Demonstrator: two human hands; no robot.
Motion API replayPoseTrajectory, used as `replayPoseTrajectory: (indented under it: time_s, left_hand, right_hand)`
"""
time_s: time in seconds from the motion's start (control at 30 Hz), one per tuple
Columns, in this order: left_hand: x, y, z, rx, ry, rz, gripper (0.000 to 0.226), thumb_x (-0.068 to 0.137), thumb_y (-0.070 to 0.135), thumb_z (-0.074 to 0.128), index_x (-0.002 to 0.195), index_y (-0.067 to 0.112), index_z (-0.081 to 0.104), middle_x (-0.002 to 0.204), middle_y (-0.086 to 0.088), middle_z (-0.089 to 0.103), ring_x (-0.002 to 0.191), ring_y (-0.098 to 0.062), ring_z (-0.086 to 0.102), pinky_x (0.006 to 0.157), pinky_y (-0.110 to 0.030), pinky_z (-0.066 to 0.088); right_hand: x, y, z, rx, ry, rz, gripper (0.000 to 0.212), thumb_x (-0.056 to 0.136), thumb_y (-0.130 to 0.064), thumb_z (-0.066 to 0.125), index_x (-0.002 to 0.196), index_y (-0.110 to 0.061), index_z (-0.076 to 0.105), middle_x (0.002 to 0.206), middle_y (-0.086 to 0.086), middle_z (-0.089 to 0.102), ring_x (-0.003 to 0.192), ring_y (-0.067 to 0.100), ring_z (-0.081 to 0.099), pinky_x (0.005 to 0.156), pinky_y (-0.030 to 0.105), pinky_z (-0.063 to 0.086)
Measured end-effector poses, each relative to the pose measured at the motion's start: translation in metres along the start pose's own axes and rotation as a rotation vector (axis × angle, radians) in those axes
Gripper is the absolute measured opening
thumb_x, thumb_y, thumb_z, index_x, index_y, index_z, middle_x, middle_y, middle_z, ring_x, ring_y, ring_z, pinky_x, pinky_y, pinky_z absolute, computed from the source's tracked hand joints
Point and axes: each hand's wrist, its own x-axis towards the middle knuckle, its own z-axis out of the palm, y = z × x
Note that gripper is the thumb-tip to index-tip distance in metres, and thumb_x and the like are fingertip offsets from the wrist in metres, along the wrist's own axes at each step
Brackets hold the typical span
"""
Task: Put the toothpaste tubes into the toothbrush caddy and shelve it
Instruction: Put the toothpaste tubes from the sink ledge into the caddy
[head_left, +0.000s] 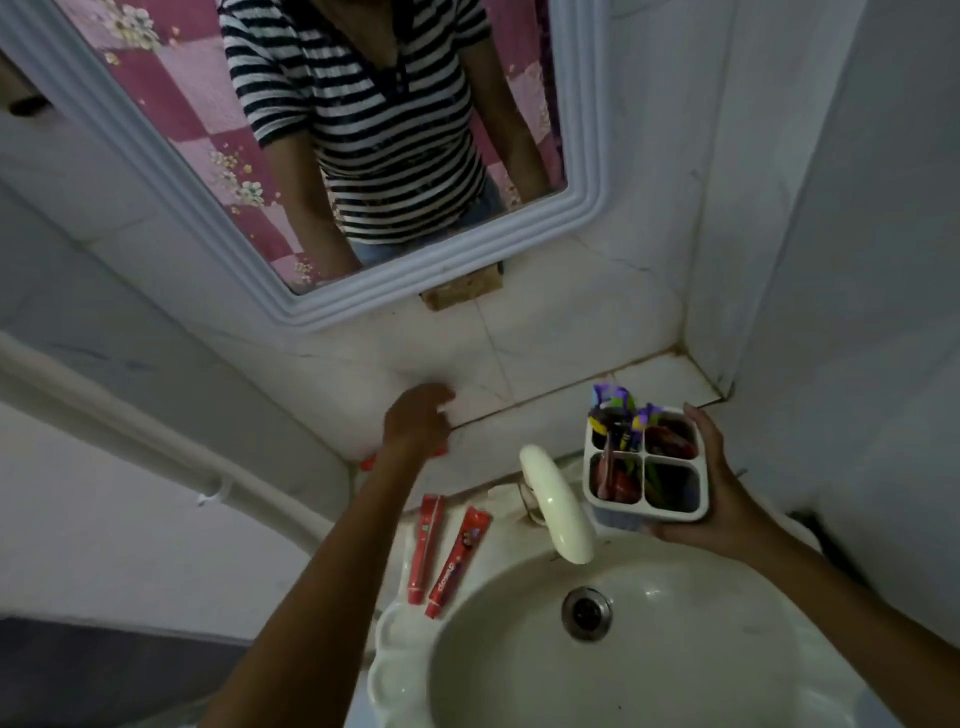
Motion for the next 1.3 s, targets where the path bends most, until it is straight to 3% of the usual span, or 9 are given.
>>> replayPoseTrajectory:
  time_s: [0.2,0.3,0.47,0.7,0.77,0.87,1.0,1.13,1.3]
  left_hand:
    - [-0.022,-0.055,0.039,0.493,-0.171,-0.021,0.046,0.085,0.009,0.054,0.13,0.017,0.052,0.138,-0.008,0.054,0.126,-0.03,0.052,0.097,-0.04,0.044]
    - [-0.013,-0.054,0.044,0.502,-0.15,0.101,0.043,0.085,0.008,0.055,0.128,0.012,0.054,0.133,-0.013,0.056,0.123,-0.033,0.054,0.094,-0.041,0.047]
    - [-0.003,0.021,0.014,0.006,-0.028,0.221,0.028,0.079,0.018,0.069,0.106,0.01,0.062,0.103,-0.012,0.067,0.093,-0.031,0.065,0.077,-0.037,0.052]
    - [-0.038,0.193,-0.06,-0.801,0.094,0.482,0.03,0.079,0.008,0.075,0.102,0.008,0.055,0.092,0.001,0.063,0.075,-0.018,0.074,0.067,-0.027,0.062]
    - [-0.044,0.22,-0.058,-0.805,-0.017,0.543,0.031,0.077,0.006,0.076,0.1,0.008,0.054,0.09,-0.001,0.064,0.073,-0.018,0.076,0.066,-0.035,0.063]
    - [-0.047,0.241,-0.034,-0.638,-0.17,0.579,0.032,0.074,0.009,0.077,0.096,0.014,0.053,0.09,-0.002,0.068,0.071,-0.016,0.076,0.069,-0.04,0.063]
    - [-0.044,0.244,0.0,-0.026,-0.262,0.708,0.033,0.074,0.023,0.075,0.103,0.019,0.06,0.103,0.0,0.072,0.097,-0.02,0.069,0.08,-0.039,0.055]
    - [-0.036,0.232,-0.007,0.05,-0.263,0.668,0.048,0.074,0.038,0.073,0.119,0.031,0.058,0.12,0.006,0.064,0.11,-0.016,0.059,0.09,-0.041,0.05]
    - [-0.027,0.159,-0.049,-0.283,-0.181,0.44,0.037,0.079,0.03,0.077,0.113,0.021,0.065,0.108,0.001,0.07,0.094,-0.016,0.067,0.08,-0.024,0.054]
  right_hand:
    - [-0.007,-0.006,-0.007,0.045,0.005,-0.015,0.146,0.057,0.013,0.091,0.154,-0.055,0.006,0.159,-0.006,0.033,0.139,0.011,0.048,0.097,0.032,0.056]
    - [-0.005,-0.01,-0.004,0.018,-0.032,0.014,0.146,0.06,0.028,0.084,0.153,-0.049,0.004,0.155,-0.005,0.033,0.126,-0.009,0.053,0.088,0.016,0.055]
    - [-0.004,-0.005,-0.011,-0.04,-0.025,0.03,0.145,0.06,0.001,0.097,0.16,-0.04,0.0,0.148,-0.021,0.036,0.127,-0.028,0.038,0.102,0.003,0.04]
    - [-0.013,-0.02,-0.009,-0.301,0.033,-0.093,0.145,0.057,0.004,0.095,0.149,-0.063,0.006,0.158,-0.009,0.031,0.139,0.008,0.047,0.104,0.04,0.054]
    - [-0.013,-0.029,-0.011,-0.228,-0.012,-0.087,0.119,0.07,-0.01,0.092,0.152,-0.06,0.021,0.15,-0.017,0.043,0.127,-0.004,0.055,0.11,0.045,0.049]
    - [-0.012,-0.054,-0.008,0.201,-0.023,0.036,0.024,0.092,-0.043,0.067,0.112,-0.055,0.071,0.11,-0.021,0.074,0.096,-0.002,0.071,0.09,0.032,0.053]
    - [-0.012,-0.034,-0.008,-0.13,-0.013,0.006,0.129,0.059,-0.011,0.097,0.151,-0.05,0.014,0.143,-0.042,0.034,0.128,-0.017,0.044,0.106,0.015,0.043]
    - [-0.013,-0.032,-0.01,-0.222,-0.026,-0.1,0.133,0.06,-0.021,0.098,0.153,-0.057,0.01,0.159,-0.003,0.034,0.141,0.019,0.046,0.107,0.051,0.051]
    - [-0.009,-0.026,-0.006,-0.081,0.018,-0.063,0.147,0.051,-0.006,0.097,0.149,-0.063,0.003,0.158,-0.009,0.028,0.141,0.013,0.045,0.104,0.038,0.053]
